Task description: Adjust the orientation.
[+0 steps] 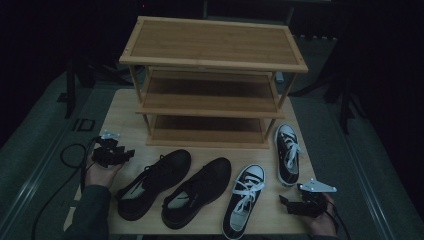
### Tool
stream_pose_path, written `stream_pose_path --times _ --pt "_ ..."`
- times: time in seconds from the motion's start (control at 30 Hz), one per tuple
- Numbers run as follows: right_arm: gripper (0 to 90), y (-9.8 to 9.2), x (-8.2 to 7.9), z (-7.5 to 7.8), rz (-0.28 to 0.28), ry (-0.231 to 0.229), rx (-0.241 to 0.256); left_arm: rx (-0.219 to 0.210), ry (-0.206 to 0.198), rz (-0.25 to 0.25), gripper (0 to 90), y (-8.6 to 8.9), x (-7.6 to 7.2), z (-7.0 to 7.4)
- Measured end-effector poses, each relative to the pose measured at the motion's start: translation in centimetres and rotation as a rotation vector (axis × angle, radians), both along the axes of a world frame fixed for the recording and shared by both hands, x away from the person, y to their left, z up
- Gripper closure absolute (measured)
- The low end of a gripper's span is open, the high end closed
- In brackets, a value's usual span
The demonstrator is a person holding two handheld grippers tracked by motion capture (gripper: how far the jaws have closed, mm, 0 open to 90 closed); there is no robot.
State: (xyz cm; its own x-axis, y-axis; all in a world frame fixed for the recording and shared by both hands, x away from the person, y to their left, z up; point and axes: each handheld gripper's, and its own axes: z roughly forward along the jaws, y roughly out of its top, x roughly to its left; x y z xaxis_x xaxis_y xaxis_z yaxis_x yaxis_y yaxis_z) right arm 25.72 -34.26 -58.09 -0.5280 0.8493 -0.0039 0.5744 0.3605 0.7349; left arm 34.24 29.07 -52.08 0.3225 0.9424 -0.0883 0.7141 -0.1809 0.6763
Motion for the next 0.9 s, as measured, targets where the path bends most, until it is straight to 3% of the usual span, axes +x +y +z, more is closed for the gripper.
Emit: stream_pose_path --times 0.5,0.7,0.9 --pt "12.3 0.0 0.0 0.0 0.001 0.001 0.0 0.002 -0.044 -0.133 53.5 -1.7 -1.8 3.9" --pt "12.2 0.0 0.1 0.0 0.001 0.001 -0.001 0.026 -0.055 -0.188 52.9 -2.8 -2.7 5.4" --pt "12.2 0.0 0.1 0.0 0.002 0.001 -0.001 0.023 -0.054 -0.211 51.5 -3.2 -3.3 6.2"
